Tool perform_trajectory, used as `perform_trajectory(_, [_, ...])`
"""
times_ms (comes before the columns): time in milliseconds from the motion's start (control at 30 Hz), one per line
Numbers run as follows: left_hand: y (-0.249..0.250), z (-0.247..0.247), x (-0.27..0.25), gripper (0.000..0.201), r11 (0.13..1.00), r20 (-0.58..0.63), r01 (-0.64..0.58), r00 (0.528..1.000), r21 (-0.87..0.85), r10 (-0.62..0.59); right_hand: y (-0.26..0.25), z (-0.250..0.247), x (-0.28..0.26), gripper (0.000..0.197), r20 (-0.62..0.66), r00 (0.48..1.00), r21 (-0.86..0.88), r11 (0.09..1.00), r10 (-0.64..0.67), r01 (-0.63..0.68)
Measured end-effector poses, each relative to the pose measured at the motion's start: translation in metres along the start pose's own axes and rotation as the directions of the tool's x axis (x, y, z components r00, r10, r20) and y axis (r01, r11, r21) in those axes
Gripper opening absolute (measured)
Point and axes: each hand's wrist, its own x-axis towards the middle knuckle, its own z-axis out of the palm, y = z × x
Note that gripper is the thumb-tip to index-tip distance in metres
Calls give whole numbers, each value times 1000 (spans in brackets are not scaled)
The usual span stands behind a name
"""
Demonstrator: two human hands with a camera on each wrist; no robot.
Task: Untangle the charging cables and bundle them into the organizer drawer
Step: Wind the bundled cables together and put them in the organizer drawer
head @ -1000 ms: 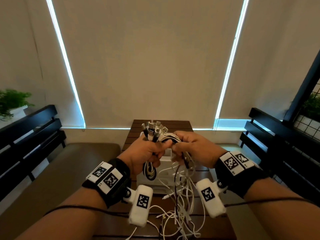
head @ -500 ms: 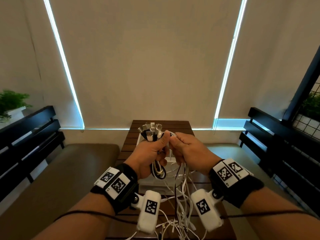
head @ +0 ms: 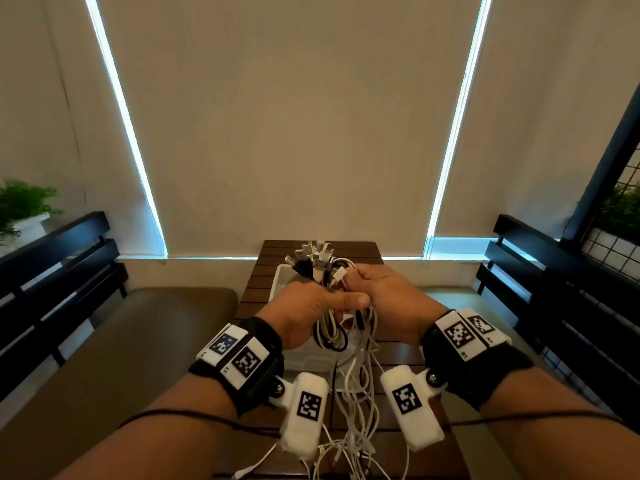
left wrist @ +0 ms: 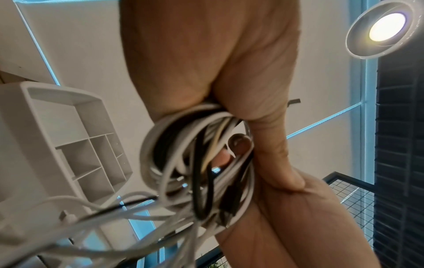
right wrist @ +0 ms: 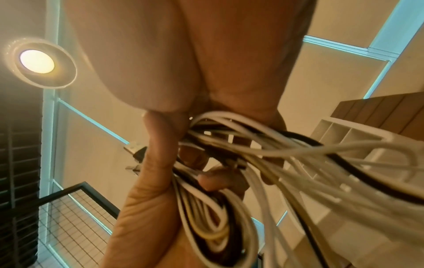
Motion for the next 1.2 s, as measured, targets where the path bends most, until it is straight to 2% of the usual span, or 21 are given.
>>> perform_trajectory(133, [0,0,0,32,999,-23,-22,999,24,22,1,3,0,30,-39,999,47,998,32,-30])
perform_trajectory(267, [-4,1,1,26,994,-81,-54,995,96,61,2,7,5,35,-81,993,38,996,84,-81])
perform_trajectory(433, [-4,7,0,29,991,-118,-89,988,100,101,-2,13,5,32,-153,982,134,987,107,-87])
perform_trajectory(567, [-2,5,2,30,995,-121,-76,989,56,83,-5,14,0,44,-70,994,175,982,85,-72])
perform_trajectory(733, [-4,2,3,28,999,-136,-18,991,28,22,0,8,2,59,37,995,97,991,89,-92])
perform_trajectory(800, [-2,2,2,28,999,-143,-15,989,33,20,-1,5,-3,54,41,997,44,997,64,-66])
perform_trajectory(900, [-1,-2,3,28,1000,-128,22,992,10,-20,-5,-2,-7,39,29,999,53,998,22,-23])
perform_trajectory(1033, [-3,-3,2,27,999,-113,44,993,-5,-45,-14,-10,-7,32,60,998,-150,988,-28,37])
perform_trajectory(1200, [2,1,0,31,999,-54,46,997,-24,-47,-14,-13,-7,21,19,997,-90,993,-76,78])
